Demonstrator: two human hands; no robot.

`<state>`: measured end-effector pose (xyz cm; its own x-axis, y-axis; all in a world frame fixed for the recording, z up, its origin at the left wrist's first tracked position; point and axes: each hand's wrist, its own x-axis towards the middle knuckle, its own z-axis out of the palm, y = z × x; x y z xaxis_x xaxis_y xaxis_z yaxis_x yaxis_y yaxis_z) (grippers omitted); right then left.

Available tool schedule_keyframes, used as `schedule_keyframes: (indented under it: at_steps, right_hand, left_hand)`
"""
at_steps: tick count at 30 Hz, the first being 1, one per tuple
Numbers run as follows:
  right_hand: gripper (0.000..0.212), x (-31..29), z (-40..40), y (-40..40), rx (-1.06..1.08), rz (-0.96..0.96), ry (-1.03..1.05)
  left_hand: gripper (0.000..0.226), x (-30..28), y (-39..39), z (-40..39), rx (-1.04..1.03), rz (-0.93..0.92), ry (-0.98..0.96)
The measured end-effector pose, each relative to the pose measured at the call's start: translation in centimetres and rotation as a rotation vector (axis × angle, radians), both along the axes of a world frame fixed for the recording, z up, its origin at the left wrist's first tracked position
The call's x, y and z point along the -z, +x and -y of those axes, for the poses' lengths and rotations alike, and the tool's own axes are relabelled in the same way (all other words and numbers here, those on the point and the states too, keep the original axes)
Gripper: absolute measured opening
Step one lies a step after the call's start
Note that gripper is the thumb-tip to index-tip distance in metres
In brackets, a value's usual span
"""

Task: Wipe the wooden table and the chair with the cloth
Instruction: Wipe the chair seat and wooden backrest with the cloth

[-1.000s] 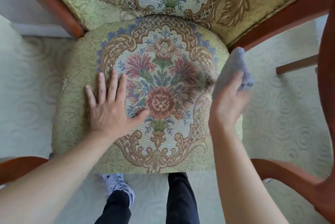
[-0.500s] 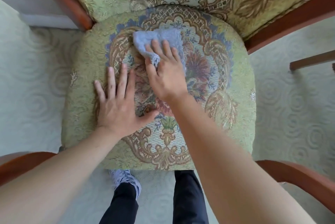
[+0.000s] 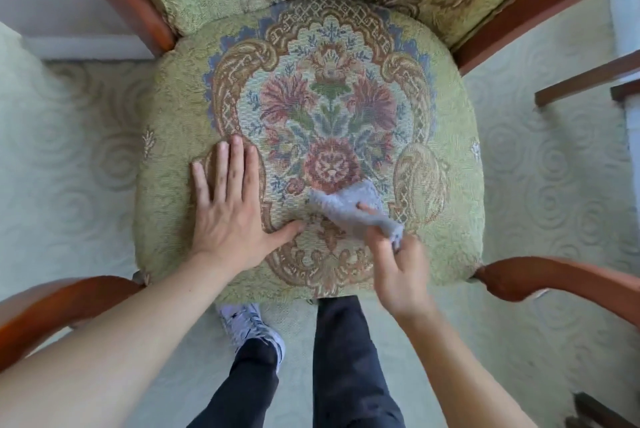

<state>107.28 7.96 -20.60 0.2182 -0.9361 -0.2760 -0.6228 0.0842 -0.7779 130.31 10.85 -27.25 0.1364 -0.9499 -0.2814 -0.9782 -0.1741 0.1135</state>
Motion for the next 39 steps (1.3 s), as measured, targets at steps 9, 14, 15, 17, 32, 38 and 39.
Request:
schedule_keyframes:
  at_steps: [9,14,15,17,32,38,39]
  right_hand:
    - [0.035,-1.1,10.0,0.0,0.628,-0.022,-0.267]
    - [0.056,5.1,8.8,2.5,0.247,-0.417,-0.178]
    - [0.060,5.6,8.2,3.2,0.254,-0.429,-0.189]
    - [0.064,6.0,7.2,3.7,0.260,-0.427,-0.205]
    - [0.037,-4.0,10.2,0.9,0.957,0.350,0.149]
    - [0.052,-0.1,19.5,1.3,0.661,-0.069,-0.093]
    - [0.058,1.2,20.5,1.8,0.582,-0.134,-0.059]
  left_hand:
    - [0.125,-0.1,-0.9,3.9,0.055,-0.031,-0.051]
    - [0.124,0.2,-0.7,4.9,0.086,0.000,-0.059]
    - [0.124,0.3,-0.6,4.7,0.088,0.003,-0.071]
    - [0.123,0.4,-0.6,4.5,0.097,0.016,-0.086]
    - [0.122,-1.9,-0.1,7.8,0.089,-0.013,-0.001]
    - [0.121,-1.5,0.9,13.3,0.069,0.022,-0.019]
    - [0.122,-1.3,1.0,14.0,0.067,0.028,-0.018]
